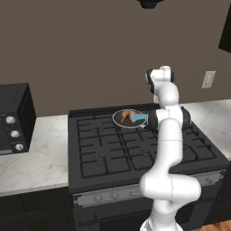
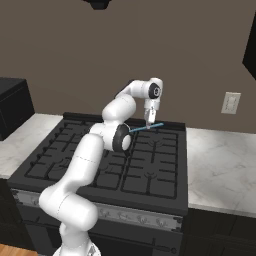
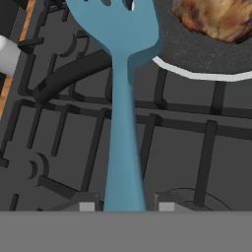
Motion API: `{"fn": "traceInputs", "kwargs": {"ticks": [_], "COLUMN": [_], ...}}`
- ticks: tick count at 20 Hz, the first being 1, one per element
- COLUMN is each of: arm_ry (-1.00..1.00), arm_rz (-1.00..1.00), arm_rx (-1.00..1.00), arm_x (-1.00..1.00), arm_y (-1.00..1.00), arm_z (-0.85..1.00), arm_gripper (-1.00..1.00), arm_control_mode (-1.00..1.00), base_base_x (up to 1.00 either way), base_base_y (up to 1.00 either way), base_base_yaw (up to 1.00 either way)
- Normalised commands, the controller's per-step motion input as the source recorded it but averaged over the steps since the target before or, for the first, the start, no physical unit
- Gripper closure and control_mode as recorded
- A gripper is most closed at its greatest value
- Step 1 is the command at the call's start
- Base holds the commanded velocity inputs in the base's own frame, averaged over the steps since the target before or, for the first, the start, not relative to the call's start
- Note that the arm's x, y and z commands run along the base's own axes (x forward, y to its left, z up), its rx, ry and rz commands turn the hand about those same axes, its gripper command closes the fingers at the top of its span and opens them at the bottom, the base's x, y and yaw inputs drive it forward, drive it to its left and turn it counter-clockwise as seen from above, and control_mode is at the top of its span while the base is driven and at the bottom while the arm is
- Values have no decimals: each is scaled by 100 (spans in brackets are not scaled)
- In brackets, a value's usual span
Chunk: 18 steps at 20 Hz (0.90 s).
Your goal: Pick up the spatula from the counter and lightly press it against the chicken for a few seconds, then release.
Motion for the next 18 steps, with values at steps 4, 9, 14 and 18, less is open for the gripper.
{"fn": "traceInputs", "kwargs": {"ticks": [4,9,14,18], "arm_ry": [-4,0,0,-5], "arm_rz": [8,8,9,10], "arm_rx": [0,0,0,0], "arm_x": [1,13,19,6], "arm_y": [0,0,0,0], "arm_z": [12,1,0,0], "arm_gripper": [100,100,100,100], "arm_control_mode": [-100,-100,-100,-100], "base_base_x": [0,0,0,0], "base_base_y": [0,0,0,0], "base_base_yaw": [0,0,0,0]}}
